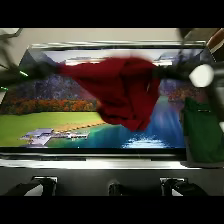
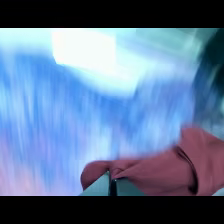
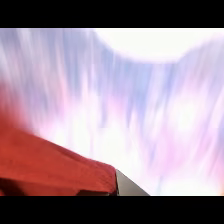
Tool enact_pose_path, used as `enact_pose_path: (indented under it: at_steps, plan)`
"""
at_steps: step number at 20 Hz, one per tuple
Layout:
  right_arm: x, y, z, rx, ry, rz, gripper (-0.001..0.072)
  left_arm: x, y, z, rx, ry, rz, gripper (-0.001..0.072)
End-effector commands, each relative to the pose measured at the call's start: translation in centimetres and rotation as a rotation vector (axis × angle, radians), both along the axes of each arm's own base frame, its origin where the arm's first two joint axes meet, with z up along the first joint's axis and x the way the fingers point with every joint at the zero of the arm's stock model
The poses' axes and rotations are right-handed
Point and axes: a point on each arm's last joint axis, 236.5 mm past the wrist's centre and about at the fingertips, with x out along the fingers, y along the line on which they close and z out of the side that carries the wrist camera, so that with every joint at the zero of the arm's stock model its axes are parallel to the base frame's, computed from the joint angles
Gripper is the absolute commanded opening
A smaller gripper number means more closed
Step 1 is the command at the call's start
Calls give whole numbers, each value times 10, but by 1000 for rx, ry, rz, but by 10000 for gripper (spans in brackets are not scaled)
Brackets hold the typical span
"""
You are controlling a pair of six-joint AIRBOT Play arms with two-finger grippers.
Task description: Fold the shirts.
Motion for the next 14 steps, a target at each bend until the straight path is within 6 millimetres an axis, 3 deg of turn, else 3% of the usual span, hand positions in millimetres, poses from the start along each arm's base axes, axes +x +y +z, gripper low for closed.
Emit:
enact_pose_path:
  at_steps: [1, 3, 7, 9, 11, 13, 14]
  plan:
    - [-53, -25, 152, 0, -404, -48, 43, -63, 37, 152, 93, -375, 131, 23]
    - [-84, -29, 180, 40, -471, -51, 43, -97, 40, 190, 89, -471, 166, 23]
    - [-149, -25, 248, 176, -680, 0, 43, -171, 26, 250, 11, -658, 162, 23]
    - [-175, -24, 272, 230, -759, 22, 43, -200, 26, 271, -5, -740, 180, 23]
    - [-181, -24, 270, 231, -744, 25, 43, -205, 28, 273, 9, -754, 192, 23]
    - [-169, -26, 243, 176, -640, 5, 43, -190, 33, 256, 68, -700, 206, 23]
    - [-155, -30, 219, 129, -551, -15, 43, -175, 38, 243, 82, -647, 219, 23]
